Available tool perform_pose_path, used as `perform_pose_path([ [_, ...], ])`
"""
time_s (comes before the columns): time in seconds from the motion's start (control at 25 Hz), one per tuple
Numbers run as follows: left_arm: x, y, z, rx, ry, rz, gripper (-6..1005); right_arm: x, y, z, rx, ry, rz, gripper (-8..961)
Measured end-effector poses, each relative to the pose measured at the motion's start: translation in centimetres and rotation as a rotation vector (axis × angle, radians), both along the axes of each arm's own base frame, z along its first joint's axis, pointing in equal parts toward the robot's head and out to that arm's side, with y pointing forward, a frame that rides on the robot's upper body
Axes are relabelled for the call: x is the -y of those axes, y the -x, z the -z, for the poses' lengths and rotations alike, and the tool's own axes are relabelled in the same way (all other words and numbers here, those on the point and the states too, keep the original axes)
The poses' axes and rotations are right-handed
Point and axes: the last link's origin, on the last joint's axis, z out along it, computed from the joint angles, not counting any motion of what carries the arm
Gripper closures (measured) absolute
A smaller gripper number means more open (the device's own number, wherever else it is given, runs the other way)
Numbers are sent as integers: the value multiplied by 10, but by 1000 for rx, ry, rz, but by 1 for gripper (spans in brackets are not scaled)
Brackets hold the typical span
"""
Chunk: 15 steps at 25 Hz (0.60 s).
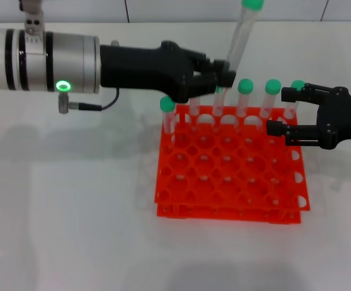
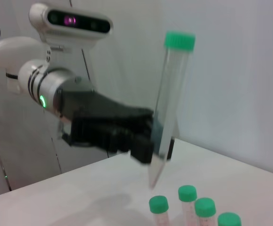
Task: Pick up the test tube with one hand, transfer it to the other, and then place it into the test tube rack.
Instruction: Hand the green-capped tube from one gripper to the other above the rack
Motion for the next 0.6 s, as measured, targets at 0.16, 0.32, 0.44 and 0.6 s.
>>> perform_pose_path([
  [0.16,3,4,8,-48,27,2,810,-1,1,0,0,-3,-1,201],
  [0.32,3,4,12,-75,47,5,810,-1,1,-1,0,-4,-2,203],
  [0.44,4,6,15,-101,58,8,810,-1,1,-1,0,-5,-1,204],
  [0.6,5,9,17,-129,68,8,810,-1,1,0,-1,-5,-3,206],
])
